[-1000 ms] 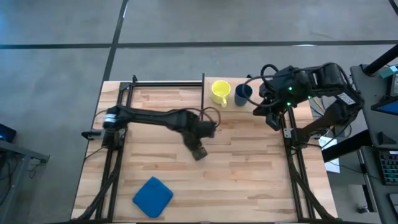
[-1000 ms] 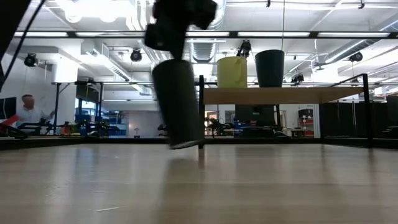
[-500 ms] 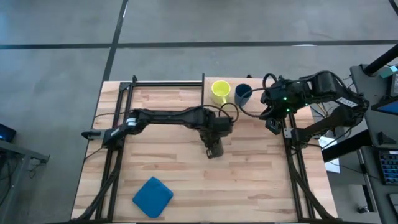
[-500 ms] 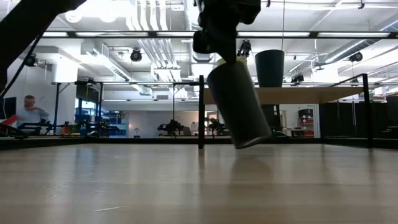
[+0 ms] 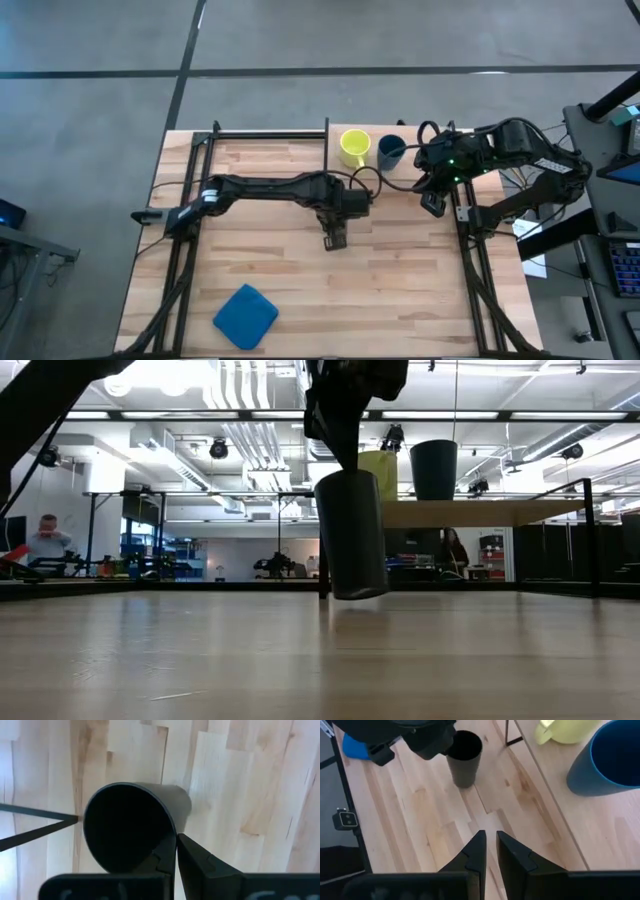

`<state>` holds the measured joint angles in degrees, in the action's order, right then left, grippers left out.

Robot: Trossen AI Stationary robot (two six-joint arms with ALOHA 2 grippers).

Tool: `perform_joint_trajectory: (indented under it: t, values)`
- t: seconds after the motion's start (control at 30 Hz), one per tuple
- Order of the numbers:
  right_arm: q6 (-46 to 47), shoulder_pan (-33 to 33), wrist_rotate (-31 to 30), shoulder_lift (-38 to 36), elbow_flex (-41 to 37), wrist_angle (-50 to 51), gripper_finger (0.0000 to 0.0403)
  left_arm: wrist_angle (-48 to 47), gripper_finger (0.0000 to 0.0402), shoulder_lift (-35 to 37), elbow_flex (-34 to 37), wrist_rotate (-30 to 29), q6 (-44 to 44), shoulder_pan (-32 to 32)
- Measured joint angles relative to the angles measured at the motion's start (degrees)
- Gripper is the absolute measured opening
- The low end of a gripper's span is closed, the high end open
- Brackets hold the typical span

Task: Stack small to large cups/mugs on shelf
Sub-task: Put the black cup on the shelf

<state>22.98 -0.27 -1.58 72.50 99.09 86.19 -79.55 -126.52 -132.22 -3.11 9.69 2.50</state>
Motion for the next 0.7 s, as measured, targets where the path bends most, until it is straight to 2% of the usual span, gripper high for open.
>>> perform_joint_trajectory:
  t: [0.7]
  values:
    - [0.00, 0.01, 0.00, 0.01, 0.00, -1.70, 0.0038, 3.13, 0.0000, -0.22, 1.95, -0.24, 0.02, 0.11]
